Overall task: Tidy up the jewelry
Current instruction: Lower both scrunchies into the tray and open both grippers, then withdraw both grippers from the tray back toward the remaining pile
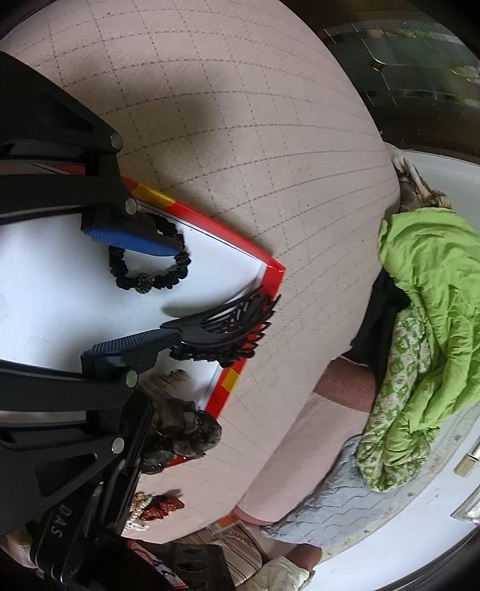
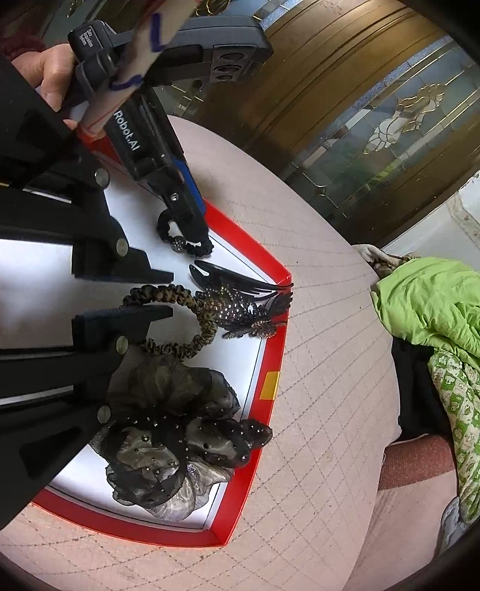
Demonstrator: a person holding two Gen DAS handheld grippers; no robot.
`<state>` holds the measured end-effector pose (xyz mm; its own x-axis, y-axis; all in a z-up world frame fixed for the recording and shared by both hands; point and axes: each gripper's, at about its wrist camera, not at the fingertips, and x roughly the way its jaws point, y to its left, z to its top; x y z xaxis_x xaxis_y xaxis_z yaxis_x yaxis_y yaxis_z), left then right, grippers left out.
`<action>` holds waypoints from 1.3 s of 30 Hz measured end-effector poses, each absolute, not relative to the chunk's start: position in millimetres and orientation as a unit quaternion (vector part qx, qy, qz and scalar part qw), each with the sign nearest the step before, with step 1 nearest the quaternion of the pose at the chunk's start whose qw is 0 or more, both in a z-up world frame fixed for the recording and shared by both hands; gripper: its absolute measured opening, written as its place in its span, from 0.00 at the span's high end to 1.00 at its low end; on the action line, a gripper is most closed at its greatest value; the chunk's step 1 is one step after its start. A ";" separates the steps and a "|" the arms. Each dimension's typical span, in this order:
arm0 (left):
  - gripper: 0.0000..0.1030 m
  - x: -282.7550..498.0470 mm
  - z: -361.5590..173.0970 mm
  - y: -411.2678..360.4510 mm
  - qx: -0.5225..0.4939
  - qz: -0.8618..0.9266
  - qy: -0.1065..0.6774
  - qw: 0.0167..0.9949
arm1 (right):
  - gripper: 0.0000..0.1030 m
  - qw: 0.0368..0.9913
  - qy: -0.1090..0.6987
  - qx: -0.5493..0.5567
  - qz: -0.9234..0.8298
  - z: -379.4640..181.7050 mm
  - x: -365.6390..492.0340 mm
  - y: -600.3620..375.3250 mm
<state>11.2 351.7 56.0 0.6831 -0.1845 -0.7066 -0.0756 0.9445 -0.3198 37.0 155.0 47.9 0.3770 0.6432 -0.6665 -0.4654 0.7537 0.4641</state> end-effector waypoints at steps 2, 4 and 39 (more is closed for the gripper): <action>0.62 9.3 58.5 351.7 -0.166 -0.030 0.390 0.905 | 0.72 0.826 0.439 0.099 0.339 51.2 34.8 154.8; 0.62 7.7 60.1 352.0 -0.167 -0.029 0.385 0.907 | 0.71 0.829 0.435 0.098 0.339 54.9 32.6 154.7; 0.61 -37.3 84.2 237.2 -0.061 -0.056 0.354 0.932 | 0.71 0.856 0.397 0.148 0.297 75.7 -24.6 21.6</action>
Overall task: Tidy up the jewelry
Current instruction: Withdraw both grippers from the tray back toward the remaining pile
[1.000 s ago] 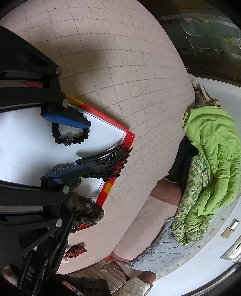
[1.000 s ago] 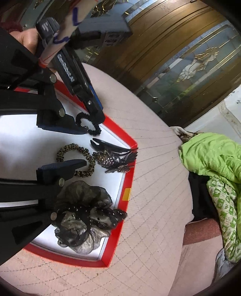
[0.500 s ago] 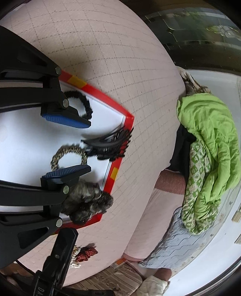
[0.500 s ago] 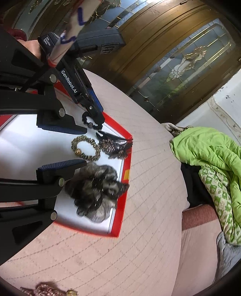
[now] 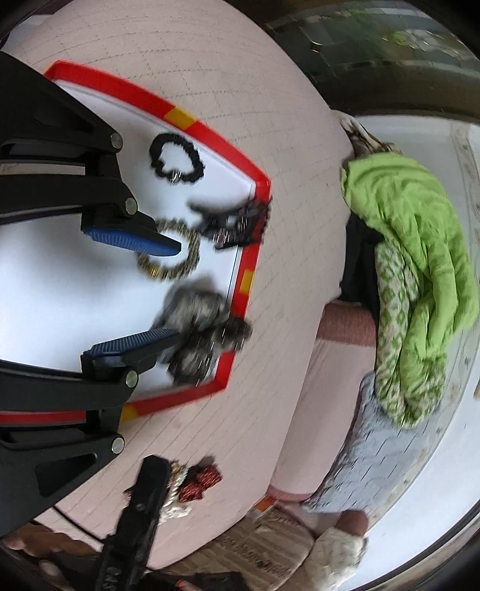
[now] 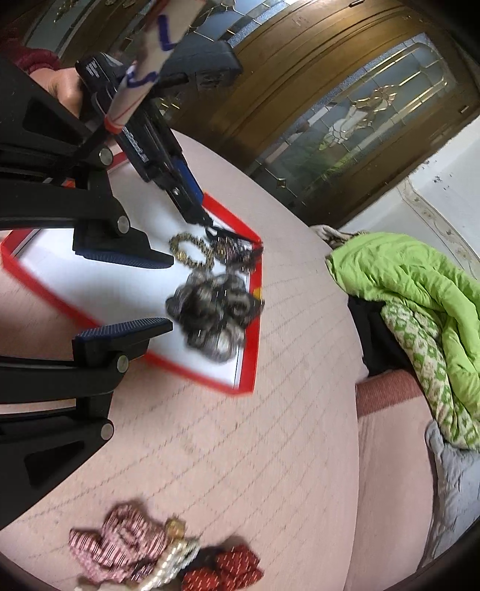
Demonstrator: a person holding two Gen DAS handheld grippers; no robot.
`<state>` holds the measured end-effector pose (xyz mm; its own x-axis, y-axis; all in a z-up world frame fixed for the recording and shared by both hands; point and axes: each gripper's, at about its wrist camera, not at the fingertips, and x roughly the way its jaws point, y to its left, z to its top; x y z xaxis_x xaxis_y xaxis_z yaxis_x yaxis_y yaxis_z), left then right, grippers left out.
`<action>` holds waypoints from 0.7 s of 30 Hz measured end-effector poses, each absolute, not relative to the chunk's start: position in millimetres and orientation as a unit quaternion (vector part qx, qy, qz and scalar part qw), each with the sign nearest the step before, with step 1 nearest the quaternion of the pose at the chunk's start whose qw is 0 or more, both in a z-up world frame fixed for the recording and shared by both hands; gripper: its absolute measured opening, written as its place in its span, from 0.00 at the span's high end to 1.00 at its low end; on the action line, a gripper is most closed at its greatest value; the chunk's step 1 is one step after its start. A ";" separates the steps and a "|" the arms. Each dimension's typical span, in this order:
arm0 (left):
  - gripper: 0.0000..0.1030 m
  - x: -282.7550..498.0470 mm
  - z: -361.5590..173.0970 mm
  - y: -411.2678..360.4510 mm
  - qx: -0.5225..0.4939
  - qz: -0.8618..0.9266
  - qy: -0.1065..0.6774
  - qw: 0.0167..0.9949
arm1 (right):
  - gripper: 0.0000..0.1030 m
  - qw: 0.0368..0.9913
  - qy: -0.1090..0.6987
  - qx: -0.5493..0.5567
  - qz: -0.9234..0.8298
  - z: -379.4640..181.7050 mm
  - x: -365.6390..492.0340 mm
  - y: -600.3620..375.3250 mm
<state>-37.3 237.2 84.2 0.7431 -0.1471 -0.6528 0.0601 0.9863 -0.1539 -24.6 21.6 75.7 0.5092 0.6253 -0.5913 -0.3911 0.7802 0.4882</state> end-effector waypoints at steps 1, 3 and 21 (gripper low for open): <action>0.61 -40.4 85.4 231.4 -0.056 -0.059 0.353 0.932 | 0.71 0.857 0.395 0.152 0.293 74.7 -26.4 14.0; 0.61 -48.0 88.6 213.6 -0.045 -0.074 0.352 0.932 | 0.71 0.860 0.392 0.160 0.286 73.5 -28.5 0.3; 0.60 -73.3 87.6 76.5 0.007 -0.196 0.394 0.898 | 0.71 0.850 0.415 0.308 0.100 27.7 -38.3 -188.2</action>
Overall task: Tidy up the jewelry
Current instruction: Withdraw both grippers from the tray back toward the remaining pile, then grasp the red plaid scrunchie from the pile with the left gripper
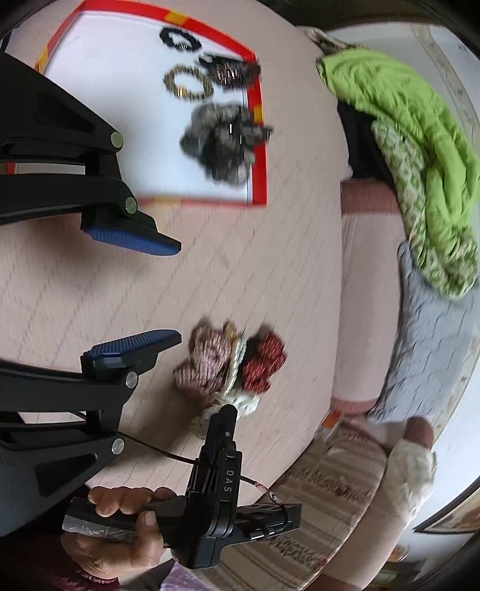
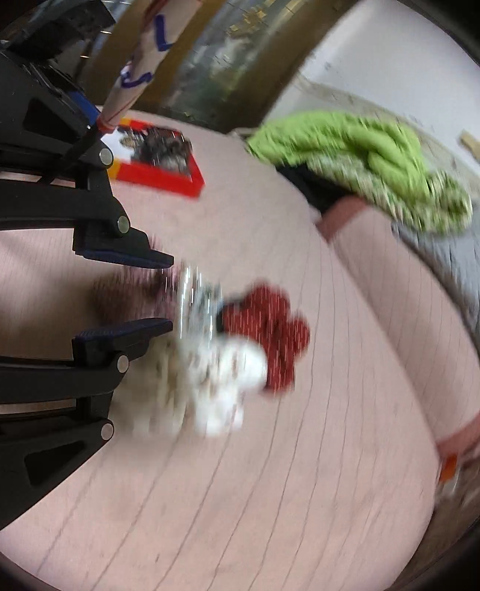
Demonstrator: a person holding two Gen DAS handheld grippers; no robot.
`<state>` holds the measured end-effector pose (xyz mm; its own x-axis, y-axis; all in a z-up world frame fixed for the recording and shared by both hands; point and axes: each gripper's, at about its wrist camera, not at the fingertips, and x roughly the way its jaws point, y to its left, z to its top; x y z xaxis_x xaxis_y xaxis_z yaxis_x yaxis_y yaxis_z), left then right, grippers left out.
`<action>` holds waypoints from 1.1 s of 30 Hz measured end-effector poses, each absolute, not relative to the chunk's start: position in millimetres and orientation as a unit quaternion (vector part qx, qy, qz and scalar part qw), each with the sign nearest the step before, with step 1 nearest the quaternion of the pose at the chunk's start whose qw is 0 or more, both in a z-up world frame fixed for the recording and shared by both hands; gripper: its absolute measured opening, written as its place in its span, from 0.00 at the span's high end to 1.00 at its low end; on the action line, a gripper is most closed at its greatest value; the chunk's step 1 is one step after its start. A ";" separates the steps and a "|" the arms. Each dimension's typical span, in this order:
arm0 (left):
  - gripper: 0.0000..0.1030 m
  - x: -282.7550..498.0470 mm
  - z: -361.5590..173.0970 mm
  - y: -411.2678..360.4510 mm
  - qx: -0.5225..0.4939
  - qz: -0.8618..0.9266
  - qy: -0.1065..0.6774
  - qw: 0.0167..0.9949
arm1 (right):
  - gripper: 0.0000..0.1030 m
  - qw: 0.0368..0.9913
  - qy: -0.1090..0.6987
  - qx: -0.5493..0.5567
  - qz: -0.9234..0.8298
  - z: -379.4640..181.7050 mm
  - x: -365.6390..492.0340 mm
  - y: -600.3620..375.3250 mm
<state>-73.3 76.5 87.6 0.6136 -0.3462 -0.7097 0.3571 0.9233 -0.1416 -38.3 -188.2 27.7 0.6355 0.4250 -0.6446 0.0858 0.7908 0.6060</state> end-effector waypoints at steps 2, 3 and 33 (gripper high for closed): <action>0.59 -70.2 83.7 63.0 0.009 -0.210 0.403 0.891 | 0.71 0.853 0.417 0.306 0.068 25.6 -45.9 -204.8; 0.58 -67.3 80.9 55.3 0.010 -0.217 0.410 0.886 | 0.71 0.857 0.415 0.301 0.050 26.9 -49.6 -211.0; 0.92 -17.8 33.0 -6.4 0.022 -0.275 0.459 0.845 | 0.71 0.877 0.352 0.306 0.113 54.2 -43.3 -201.3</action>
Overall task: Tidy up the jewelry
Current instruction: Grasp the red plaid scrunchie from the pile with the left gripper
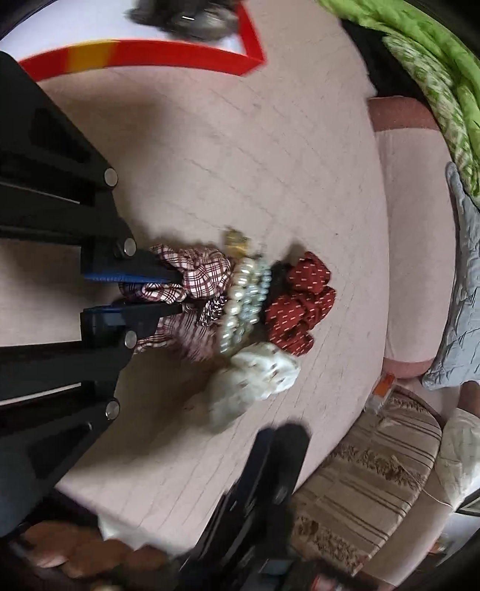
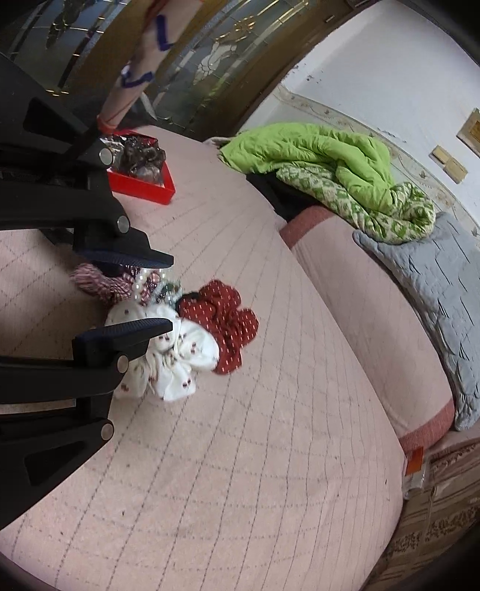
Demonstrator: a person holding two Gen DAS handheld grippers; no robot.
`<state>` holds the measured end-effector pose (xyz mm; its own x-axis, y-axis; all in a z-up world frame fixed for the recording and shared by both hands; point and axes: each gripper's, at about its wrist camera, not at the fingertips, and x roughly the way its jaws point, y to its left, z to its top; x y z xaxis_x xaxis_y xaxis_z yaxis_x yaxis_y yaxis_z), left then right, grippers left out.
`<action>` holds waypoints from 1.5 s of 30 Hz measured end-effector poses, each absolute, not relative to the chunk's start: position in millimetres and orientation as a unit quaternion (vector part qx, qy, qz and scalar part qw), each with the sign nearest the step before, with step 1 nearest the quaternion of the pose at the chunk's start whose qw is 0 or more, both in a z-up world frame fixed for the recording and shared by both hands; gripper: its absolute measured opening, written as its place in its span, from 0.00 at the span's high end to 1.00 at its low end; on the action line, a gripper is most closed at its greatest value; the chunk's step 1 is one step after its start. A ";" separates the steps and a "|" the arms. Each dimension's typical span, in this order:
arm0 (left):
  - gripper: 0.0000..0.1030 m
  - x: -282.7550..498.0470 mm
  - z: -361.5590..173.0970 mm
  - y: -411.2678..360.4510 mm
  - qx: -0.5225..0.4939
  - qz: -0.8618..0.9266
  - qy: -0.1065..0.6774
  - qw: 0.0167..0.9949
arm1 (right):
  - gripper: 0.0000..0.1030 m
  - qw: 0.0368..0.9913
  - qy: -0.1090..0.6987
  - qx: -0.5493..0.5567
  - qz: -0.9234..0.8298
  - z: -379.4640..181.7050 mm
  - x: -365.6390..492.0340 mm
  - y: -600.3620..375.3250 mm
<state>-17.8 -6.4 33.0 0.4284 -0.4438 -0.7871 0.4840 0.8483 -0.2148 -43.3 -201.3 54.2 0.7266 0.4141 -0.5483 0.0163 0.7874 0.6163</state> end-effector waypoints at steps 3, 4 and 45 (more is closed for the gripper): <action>0.92 -37.4 38.3 14.5 0.024 -0.277 0.463 0.842 | 0.71 0.875 0.357 0.300 0.134 54.9 -41.8 -191.1; 0.92 -43.2 39.0 21.4 0.025 -0.279 0.463 0.841 | 0.71 0.873 0.361 0.296 0.143 54.3 -41.0 -186.2; 0.90 -61.2 33.2 64.8 -0.019 -0.288 0.463 0.838 | 0.53 0.889 0.384 0.222 0.110 43.4 -42.9 -174.7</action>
<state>-61.2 64.8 33.2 0.4051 -0.5002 -0.7653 0.4653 0.8334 -0.2984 -42.9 -174.7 43.4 0.6807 0.3663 -0.6344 -0.0254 0.8773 0.4793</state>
